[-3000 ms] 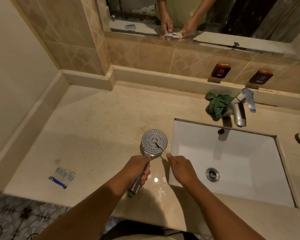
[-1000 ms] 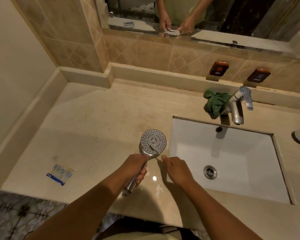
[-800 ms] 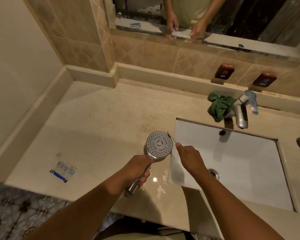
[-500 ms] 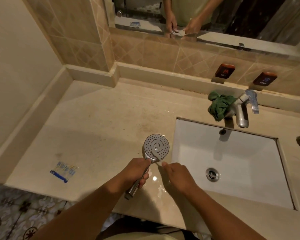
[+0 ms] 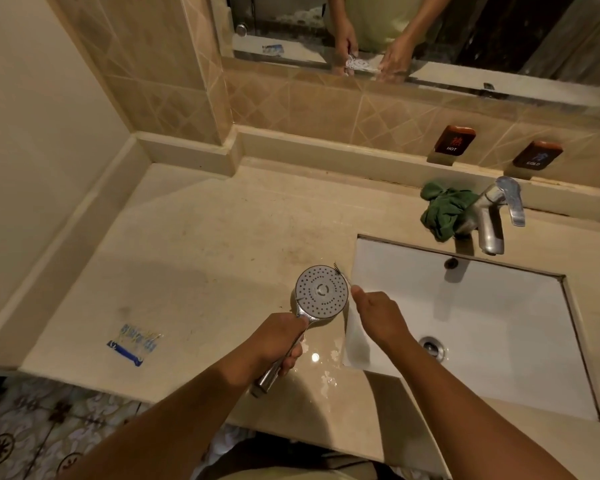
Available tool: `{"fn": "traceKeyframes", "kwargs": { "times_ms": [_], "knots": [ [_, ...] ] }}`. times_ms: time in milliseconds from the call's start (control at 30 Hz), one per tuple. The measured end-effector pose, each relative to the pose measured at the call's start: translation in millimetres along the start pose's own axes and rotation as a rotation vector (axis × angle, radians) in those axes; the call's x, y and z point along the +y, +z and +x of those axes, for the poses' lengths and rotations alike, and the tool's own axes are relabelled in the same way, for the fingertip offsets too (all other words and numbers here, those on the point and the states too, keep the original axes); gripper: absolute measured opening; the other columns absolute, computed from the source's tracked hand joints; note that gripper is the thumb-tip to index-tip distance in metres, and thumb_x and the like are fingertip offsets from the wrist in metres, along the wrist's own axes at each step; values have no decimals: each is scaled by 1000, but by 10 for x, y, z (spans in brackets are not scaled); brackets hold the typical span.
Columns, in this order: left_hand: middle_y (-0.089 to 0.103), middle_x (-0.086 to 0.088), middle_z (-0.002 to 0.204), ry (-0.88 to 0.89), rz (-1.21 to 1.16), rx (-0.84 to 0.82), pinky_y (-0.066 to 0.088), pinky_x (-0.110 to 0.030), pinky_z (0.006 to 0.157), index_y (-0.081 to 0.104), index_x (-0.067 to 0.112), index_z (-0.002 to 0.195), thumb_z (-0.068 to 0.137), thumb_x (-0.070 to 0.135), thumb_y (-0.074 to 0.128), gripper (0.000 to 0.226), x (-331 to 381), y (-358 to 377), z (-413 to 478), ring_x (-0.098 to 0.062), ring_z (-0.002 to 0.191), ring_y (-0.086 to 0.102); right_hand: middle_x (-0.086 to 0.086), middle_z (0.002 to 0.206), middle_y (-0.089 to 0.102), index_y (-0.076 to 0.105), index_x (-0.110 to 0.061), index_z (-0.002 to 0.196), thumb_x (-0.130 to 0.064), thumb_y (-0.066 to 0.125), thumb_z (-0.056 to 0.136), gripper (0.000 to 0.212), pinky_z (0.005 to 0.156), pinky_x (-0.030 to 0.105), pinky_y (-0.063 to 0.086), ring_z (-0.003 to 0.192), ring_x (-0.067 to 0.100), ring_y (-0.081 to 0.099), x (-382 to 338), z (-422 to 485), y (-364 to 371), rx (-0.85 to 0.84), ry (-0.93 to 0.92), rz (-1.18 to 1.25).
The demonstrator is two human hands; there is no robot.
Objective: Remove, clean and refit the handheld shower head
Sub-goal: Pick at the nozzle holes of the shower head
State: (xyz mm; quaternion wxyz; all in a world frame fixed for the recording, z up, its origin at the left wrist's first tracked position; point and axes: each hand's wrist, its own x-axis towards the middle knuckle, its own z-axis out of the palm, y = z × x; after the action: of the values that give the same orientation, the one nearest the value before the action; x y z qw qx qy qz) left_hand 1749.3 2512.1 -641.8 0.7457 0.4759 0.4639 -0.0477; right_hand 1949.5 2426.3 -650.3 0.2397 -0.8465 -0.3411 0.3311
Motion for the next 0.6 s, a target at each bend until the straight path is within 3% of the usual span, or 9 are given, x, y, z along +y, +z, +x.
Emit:
{"fn": "traceKeyframes", "kwargs": {
  "times_ms": [167,300,400,600],
  "knots": [
    [54,-6,55,-24,-17,52,38,-23,43,52,12,83,89,37,46,27,13,-14,18,-17,39,43,-3,53,50,48,-21,56,-51,30,103,59,56,28,39,51,13,51,-116,-319,223,-81,-88,-22],
    [54,-6,56,-31,33,53,38,-23,43,52,12,83,95,36,44,28,7,-17,9,-16,41,44,1,62,59,58,-19,65,-53,27,103,59,58,29,44,57,15,56,-92,-564,406,-124,-125,-103],
    [53,-6,56,-2,37,38,39,-23,43,51,11,84,95,36,44,28,21,0,-8,-16,41,44,3,62,58,56,-19,63,-52,27,103,59,62,38,50,60,19,60,-75,-483,290,-119,-132,-118],
    [54,-6,57,17,43,23,40,-24,43,51,12,84,97,36,44,28,84,-47,-27,-16,41,44,-4,52,50,48,-21,54,-55,34,101,60,52,25,35,51,10,51,-112,-90,109,-27,-33,-18]
  ]
}}
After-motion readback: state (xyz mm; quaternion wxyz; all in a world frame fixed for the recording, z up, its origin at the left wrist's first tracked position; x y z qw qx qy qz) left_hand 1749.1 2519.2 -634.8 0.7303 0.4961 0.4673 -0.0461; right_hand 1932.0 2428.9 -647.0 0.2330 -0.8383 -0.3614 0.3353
